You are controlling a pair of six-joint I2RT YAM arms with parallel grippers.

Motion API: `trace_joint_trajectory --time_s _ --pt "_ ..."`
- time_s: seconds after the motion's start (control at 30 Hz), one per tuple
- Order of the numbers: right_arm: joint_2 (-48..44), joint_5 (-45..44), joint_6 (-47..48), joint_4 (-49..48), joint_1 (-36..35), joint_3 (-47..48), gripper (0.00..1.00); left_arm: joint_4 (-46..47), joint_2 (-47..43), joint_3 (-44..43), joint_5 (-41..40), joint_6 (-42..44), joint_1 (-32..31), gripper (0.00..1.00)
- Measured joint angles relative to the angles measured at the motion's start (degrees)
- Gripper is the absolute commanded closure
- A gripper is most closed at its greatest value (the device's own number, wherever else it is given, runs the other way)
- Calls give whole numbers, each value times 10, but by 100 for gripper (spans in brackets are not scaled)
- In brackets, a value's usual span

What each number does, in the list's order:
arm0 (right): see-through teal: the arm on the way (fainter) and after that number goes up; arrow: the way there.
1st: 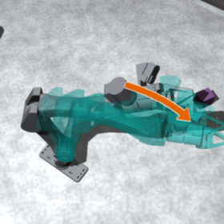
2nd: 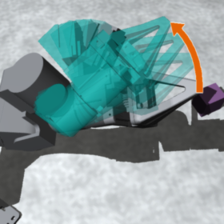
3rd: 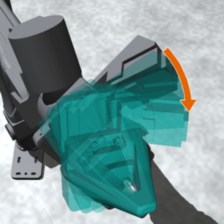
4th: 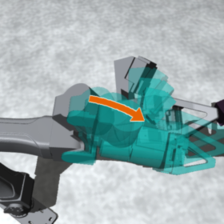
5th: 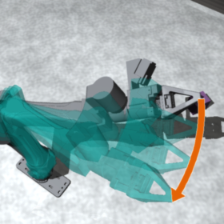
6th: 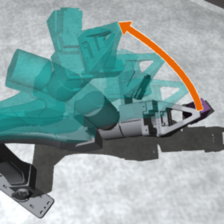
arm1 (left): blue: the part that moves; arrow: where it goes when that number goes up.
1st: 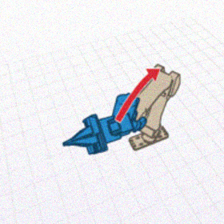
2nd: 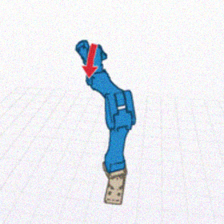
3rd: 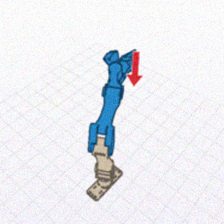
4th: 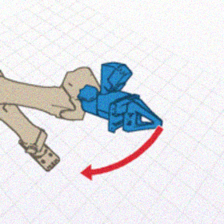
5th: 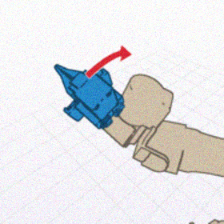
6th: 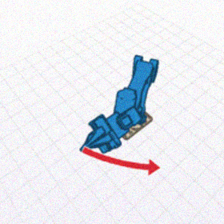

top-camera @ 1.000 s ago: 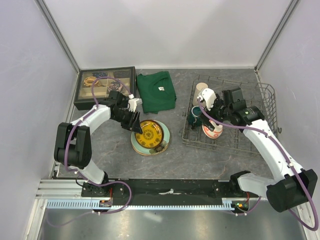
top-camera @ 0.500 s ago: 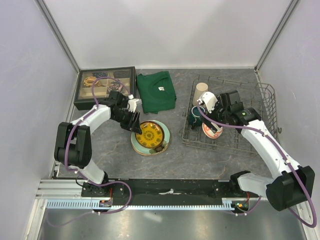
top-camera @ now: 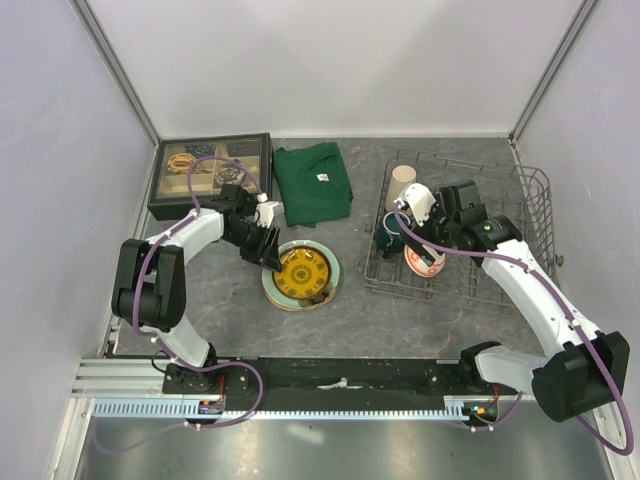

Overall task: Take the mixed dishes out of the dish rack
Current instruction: Place the plate at the center of the board, then pick up the bowl from the dish rack.

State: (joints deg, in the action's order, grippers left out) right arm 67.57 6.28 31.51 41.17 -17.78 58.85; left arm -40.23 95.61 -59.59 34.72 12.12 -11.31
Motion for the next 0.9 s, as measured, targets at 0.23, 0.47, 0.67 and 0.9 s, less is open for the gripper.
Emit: trace_joint_trajectory --time_s 0.23,0.47,0.67,0.9 --pt "0 -36 2 0 0 0 9 0 -8 0 -20 0 0 47" --pt "1 -53 2 -1 0 -1 6 -4 -75 -24 -31 2 0 40" --pt "17 -53 -3 -6 0 -16 2 -4 -119 -62 -16 8 0 39" --pt "24 -53 -23 -28 0 -72 2 -4 -133 -73 -11 9 0 38"
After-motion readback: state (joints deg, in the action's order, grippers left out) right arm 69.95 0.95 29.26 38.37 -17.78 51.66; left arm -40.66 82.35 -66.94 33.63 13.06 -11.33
